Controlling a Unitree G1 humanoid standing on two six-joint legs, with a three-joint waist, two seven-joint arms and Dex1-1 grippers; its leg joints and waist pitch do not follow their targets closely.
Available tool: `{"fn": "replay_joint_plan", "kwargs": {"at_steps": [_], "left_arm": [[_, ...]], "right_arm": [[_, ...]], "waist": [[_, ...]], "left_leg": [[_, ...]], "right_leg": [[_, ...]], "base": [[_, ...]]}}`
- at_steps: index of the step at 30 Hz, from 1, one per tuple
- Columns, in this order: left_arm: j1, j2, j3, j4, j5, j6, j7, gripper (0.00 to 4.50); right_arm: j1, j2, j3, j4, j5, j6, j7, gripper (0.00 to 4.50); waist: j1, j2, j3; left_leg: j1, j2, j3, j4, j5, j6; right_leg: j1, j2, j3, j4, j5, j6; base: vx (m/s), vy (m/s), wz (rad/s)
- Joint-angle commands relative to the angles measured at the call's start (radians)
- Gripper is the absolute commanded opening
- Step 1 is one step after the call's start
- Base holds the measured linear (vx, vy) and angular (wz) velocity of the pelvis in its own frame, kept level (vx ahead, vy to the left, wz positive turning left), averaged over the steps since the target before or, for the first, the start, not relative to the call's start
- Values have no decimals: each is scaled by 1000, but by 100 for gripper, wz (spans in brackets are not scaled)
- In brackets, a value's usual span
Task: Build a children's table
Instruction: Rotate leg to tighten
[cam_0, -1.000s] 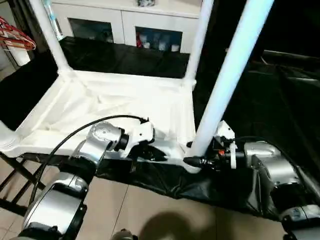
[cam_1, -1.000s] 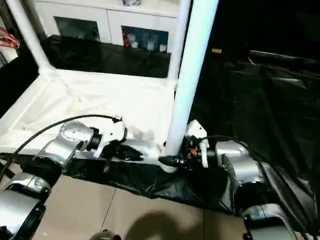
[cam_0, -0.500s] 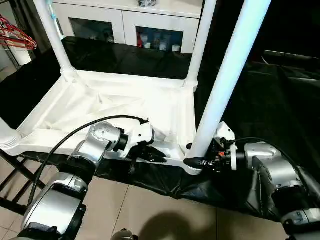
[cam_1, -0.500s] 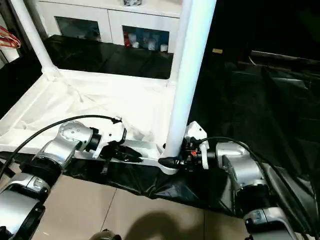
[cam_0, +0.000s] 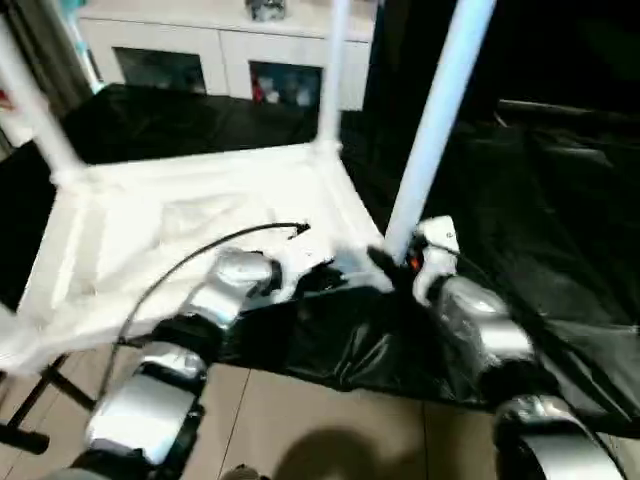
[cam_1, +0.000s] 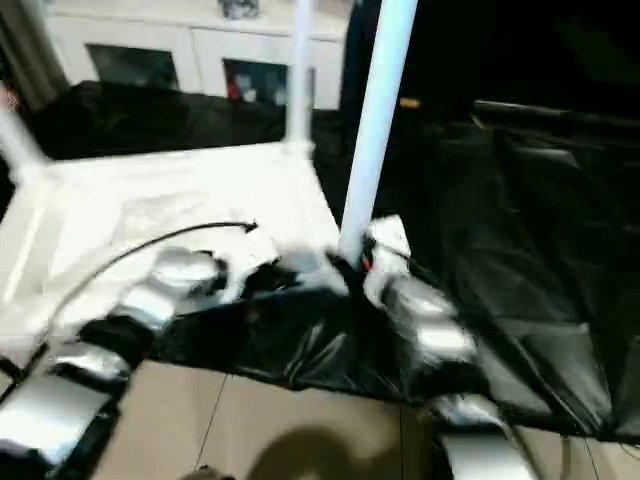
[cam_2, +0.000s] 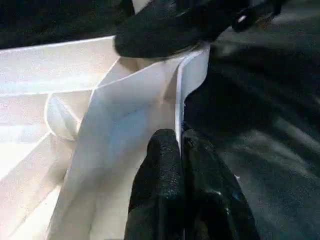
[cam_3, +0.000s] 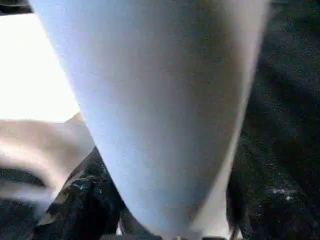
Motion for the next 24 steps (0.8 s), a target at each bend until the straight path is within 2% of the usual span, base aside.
{"fn": "replay_joint_plan", "kwargs": {"at_steps": [1, 5, 6, 8, 15, 17, 19, 20, 24], "left_arm": [[-54, -88, -10, -19, -10, -13, 74, 0], [-55, -104, -18, -1, 11, -38, 128, 0], [-51, -105, -18, -1, 10, -40, 127, 0], [-45, -105, -20, -4, 9, -44, 121, 0], [-33, -93, -18, -3, 14, -62, 111, 0], [-33, -84, -17, -1, 12, -66, 102, 0], [-31, -77, -18, -3, 11, -70, 93, 0], [-29, -68, -19, -4, 11, -74, 84, 0], [-20, -44, -22, -8, 13, -85, 59, 0]], "right_arm": [[5, 106, 74, 59, -7, 25, 23, 249], [-22, 125, 76, 99, -35, -33, -24, 249], [-25, 126, 75, 105, -37, -41, -24, 279], [-27, 127, 70, 107, -33, -48, -15, 309], [-38, 101, 62, 118, -32, -97, 16, 375], [-24, 71, 67, 89, -34, -108, 46, 395], [-8, 49, 69, 58, -31, -109, 73, 412], [20, 10, 65, 9, -22, -102, 111, 422], [105, -121, 32, -126, 28, -75, 231, 447]], "waist": [[-3, 0, -53], [-2, -1, -56], [-1, 0, -58], [0, 0, -58], [-4, 0, -55], [-3, -4, -56], [-2, -2, -57], [0, -8, -56], [12, -8, -61]], "left_leg": [[21, 51, -36, -82, -314, -14], [19, 49, -30, -80, -284, 4], [16, 49, -30, -80, -268, 10], [12, 50, -31, -80, -254, 17], [15, 52, -31, -82, -288, 16], [13, 52, -31, -83, -278, 21], [11, 52, -30, -81, -263, 27], [11, 51, -28, -80, -256, 35], [5, 51, -26, -72, -200, 71]], "right_leg": [[25, -103, 55, -107, -426, -149], [29, -99, 57, -97, -327, -172], [33, -100, 57, -93, -302, -178], [37, -101, 56, -90, -280, -181], [33, -100, 56, -98, -343, -171], [34, -100, 57, -97, -332, -170], [35, -100, 57, -94, -308, -176], [36, -98, 56, -95, -300, -173], [42, -98, 56, -85, -219, -176]], "base": [[0, 0, 0], [0, 0, 0], [0, 0, 0], [0, 0, 0], [0, 0, 0], [0, 0, 0], [0, 0, 0], [0, 0, 0], [0, 0, 0]]}}
